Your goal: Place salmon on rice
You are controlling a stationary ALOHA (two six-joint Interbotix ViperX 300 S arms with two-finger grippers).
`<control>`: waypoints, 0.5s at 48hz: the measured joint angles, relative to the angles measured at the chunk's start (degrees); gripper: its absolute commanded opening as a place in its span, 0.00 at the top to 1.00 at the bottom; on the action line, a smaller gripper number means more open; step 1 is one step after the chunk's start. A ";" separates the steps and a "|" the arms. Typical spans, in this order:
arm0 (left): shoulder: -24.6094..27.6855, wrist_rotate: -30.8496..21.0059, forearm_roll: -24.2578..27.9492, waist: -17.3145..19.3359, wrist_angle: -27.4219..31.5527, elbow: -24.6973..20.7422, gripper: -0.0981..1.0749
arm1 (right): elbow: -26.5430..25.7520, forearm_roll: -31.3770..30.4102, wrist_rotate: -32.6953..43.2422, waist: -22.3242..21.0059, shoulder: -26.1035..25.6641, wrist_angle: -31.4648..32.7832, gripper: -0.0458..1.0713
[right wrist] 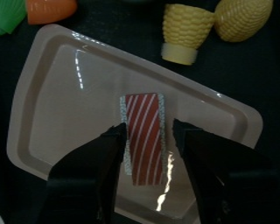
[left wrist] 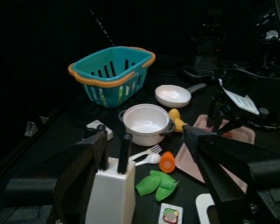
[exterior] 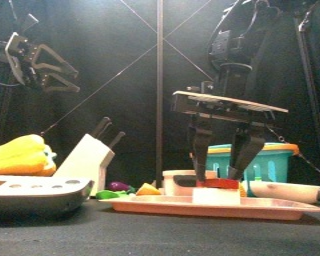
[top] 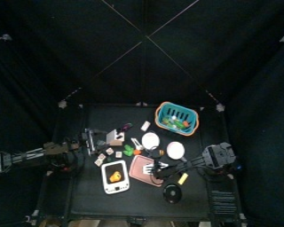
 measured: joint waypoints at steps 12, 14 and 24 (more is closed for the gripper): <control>0.00 0.00 0.00 0.00 0.00 0.00 0.04 | 0.09 -1.85 0.00 0.53 -0.79 -0.09 0.26; 0.00 -0.09 0.00 -0.09 0.00 -0.09 0.04 | 0.00 -1.85 0.00 0.53 -0.79 -0.09 0.27; 0.00 -0.09 0.00 0.00 0.00 0.00 0.04 | 0.09 -1.49 0.00 0.62 -0.79 -0.62 0.44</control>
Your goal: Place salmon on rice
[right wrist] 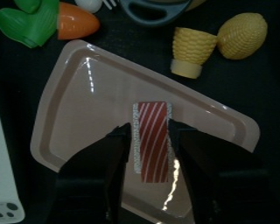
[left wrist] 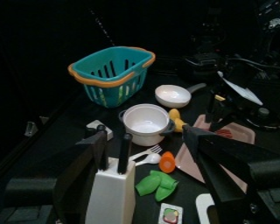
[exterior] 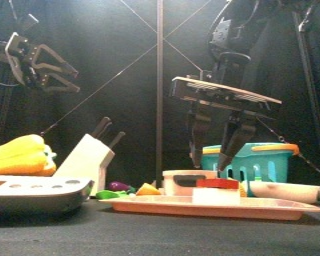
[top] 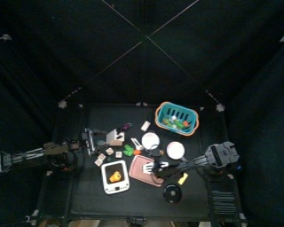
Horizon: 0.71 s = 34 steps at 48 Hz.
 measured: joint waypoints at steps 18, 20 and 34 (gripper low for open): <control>0.00 0.00 0.00 0.00 0.00 -0.09 0.04 | 0.26 2.37 0.00 0.00 0.00 -0.62 0.64; 0.00 0.09 0.00 0.00 0.00 0.00 0.04 | 0.35 2.72 0.00 0.00 0.18 -1.14 0.64; 0.00 0.09 0.00 0.00 0.00 0.00 0.04 | 1.41 4.04 -0.18 -0.18 1.49 -5.27 0.64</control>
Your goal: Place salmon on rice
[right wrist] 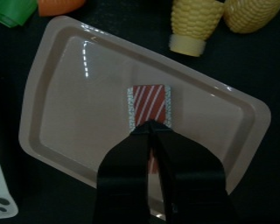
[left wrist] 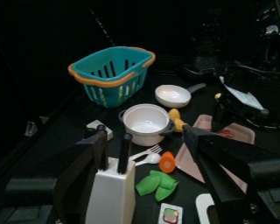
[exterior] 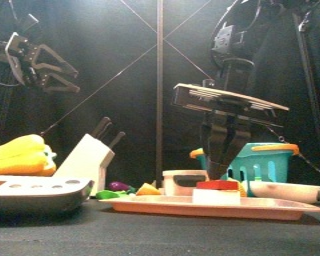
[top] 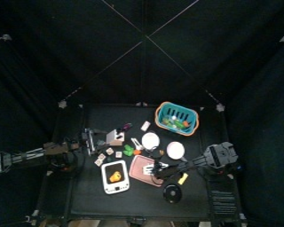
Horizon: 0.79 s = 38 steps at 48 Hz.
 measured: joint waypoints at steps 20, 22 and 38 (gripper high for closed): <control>0.00 0.00 0.00 0.00 0.00 0.00 0.04 | 0.70 -1.49 0.09 0.00 -1.67 1.76 0.64; 0.00 -0.09 0.00 0.00 0.00 0.00 0.04 | 0.62 -2.11 0.18 0.00 -2.11 2.46 0.64; 0.00 0.00 0.00 0.00 0.00 0.00 0.04 | 0.26 -4.57 0.09 0.18 -5.10 8.70 0.64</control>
